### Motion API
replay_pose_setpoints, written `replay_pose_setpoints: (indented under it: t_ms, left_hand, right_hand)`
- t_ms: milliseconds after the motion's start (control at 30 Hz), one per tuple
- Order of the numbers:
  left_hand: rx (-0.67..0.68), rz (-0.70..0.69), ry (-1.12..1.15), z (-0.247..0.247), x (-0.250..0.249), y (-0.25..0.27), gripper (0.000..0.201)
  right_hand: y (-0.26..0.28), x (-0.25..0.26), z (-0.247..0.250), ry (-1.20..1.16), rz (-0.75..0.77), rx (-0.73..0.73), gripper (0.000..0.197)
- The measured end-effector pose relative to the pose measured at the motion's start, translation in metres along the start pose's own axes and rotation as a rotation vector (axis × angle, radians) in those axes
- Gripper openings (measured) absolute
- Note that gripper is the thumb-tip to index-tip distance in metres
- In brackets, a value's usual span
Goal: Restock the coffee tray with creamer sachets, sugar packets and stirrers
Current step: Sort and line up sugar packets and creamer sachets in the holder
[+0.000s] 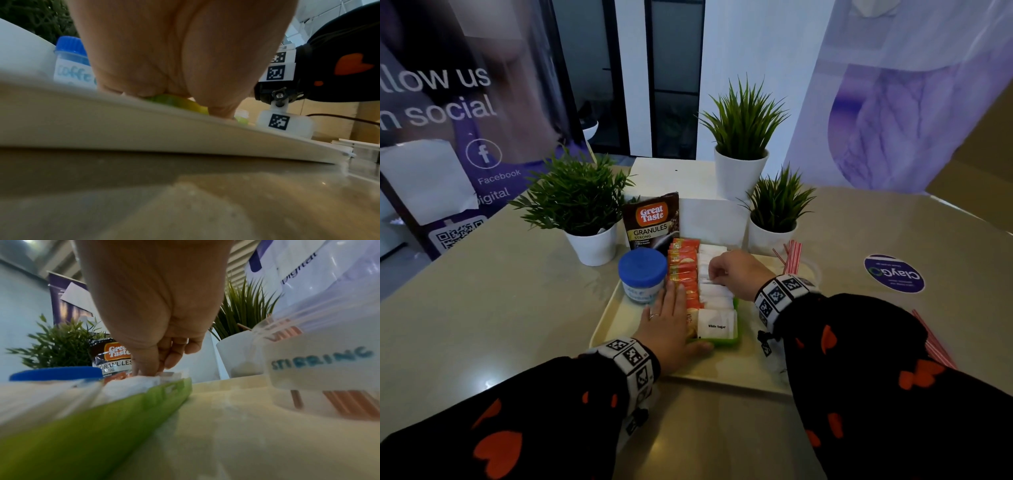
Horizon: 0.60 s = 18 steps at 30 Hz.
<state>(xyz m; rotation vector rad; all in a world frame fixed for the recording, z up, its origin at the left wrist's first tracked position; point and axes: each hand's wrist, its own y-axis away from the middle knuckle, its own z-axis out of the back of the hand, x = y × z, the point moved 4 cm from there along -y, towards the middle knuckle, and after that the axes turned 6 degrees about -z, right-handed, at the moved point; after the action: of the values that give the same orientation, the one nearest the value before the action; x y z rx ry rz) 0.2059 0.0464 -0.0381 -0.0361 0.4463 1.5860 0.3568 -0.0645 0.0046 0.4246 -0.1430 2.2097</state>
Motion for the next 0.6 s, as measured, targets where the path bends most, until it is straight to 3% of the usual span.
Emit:
replay_pose_setpoints:
  t_ms: [133,233,333,400,500,600]
  left_hand:
    - [-0.009,0.001,-0.026,-0.001,-0.001,0.000,0.122]
    - [-0.023,0.000,-0.050,0.001,0.000,0.000,0.122]
    - [-0.028,-0.009,-0.059,0.003,-0.003,0.002,0.120]
    - [-0.024,-0.013,-0.068,0.004,-0.005,0.002,0.116]
    - [-0.028,-0.064,-0.117,0.002,-0.007,0.001,0.105]
    - [-0.027,-0.164,-0.225,0.000,-0.012,0.002,0.088]
  right_hand:
    - [0.003,0.005,-0.004,-0.083,0.042,-0.002,0.009]
    - [0.000,-0.003,-0.006,-0.160,-0.097,-0.004,0.012]
    - [-0.002,-0.013,0.000,-0.077,-0.239,-0.023,0.024]
    - [0.001,-0.009,0.004,0.022,-0.239,0.008,0.020]
    - [0.002,-0.005,0.004,-0.028,-0.190,0.051,0.007]
    - [0.005,-0.007,0.006,-0.040,-0.177,-0.013,0.006]
